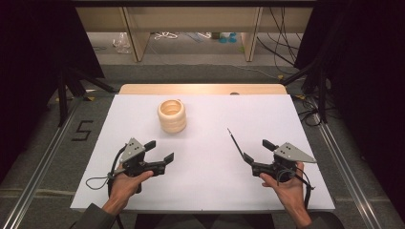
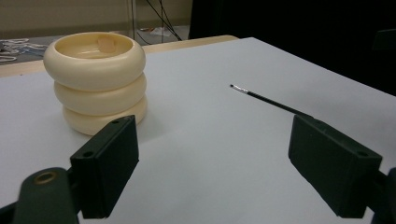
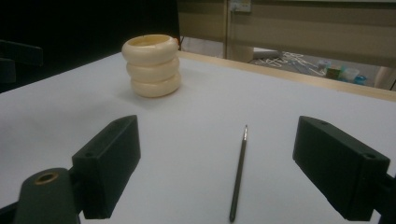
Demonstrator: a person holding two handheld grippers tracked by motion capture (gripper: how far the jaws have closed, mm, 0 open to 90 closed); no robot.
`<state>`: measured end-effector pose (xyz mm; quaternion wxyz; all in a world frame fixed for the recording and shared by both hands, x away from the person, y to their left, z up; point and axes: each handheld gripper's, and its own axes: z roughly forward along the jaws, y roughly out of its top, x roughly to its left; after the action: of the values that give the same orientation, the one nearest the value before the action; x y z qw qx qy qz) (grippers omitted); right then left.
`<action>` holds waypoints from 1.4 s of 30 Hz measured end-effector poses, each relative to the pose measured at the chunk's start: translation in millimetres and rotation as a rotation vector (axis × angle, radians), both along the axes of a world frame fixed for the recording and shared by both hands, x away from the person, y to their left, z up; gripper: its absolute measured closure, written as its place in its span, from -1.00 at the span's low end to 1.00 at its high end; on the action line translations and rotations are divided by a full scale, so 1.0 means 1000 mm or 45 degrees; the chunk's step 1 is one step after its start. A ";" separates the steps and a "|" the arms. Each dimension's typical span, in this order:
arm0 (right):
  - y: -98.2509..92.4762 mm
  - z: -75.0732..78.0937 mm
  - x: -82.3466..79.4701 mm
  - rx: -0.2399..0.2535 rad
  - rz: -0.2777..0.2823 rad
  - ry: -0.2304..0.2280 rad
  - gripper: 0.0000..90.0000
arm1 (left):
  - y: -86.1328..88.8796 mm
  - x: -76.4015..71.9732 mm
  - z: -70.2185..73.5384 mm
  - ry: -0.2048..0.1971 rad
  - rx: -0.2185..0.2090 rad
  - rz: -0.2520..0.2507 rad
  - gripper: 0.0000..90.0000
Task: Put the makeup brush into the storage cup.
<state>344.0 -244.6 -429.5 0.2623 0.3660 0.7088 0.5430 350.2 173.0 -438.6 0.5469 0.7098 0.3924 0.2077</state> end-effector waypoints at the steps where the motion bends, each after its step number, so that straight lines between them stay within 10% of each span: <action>1: 0.000 0.000 0.000 -0.001 0.000 0.001 -0.64 | 0.000 0.000 0.000 0.001 0.003 0.001 -0.65; 17: 0.003 0.008 0.009 -0.088 0.018 0.086 -0.60 | 0.000 0.001 -0.001 0.007 0.001 0.000 -0.65; 42: 0.024 0.032 0.062 -0.412 0.088 0.362 -0.46 | 0.000 0.001 -0.001 0.030 -0.019 0.010 -0.65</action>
<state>406.3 -220.9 -397.7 0.1963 0.3676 0.8286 0.3739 351.0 172.6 -439.8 0.5467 0.7065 0.4032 0.1985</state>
